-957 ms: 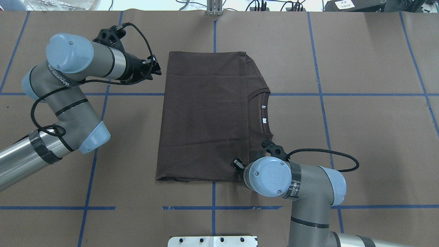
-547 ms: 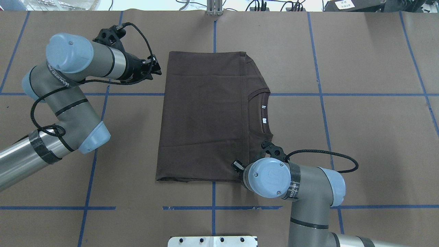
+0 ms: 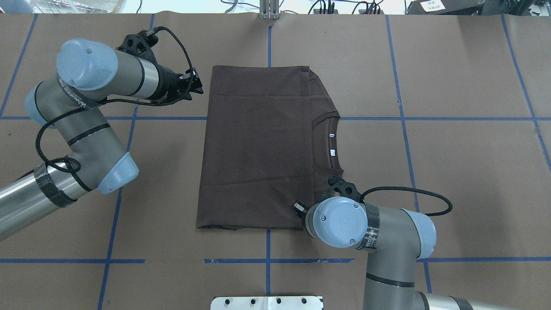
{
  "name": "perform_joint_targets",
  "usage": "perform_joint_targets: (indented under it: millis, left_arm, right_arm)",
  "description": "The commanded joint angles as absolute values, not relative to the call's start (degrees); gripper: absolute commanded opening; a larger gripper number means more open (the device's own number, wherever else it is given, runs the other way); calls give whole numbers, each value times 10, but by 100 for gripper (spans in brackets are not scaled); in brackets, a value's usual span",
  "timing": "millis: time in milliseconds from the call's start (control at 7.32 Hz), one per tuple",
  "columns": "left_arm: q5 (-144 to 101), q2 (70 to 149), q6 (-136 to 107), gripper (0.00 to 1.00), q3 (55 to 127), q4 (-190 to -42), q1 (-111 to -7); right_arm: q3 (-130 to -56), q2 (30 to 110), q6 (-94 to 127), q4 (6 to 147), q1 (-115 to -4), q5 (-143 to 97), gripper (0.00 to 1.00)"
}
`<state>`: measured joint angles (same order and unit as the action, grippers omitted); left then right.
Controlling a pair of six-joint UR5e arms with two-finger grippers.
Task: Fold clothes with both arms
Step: 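Move the left gripper to the near edge and grasp both near corners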
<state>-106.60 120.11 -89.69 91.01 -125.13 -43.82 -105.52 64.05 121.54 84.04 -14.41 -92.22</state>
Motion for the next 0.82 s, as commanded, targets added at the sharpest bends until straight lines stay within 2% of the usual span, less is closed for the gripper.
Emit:
perform_joint_targets:
  millis: [0, 410, 683]
  left_arm:
    - [-1065, 1194, -965, 42, 955, -1231, -421]
    - [-972, 1103, -1102, 43, 1069, -1230, -261]
    - [-852, 1068, -1165, 43, 1096, -1194, -138]
  right_arm:
    - [-1091, 660, 1213, 841, -146, -926, 0]
    - [-1107, 679, 1211, 839, -147, -929, 0]
    - [-1109, 687, 1210, 836, -147, -931, 0]
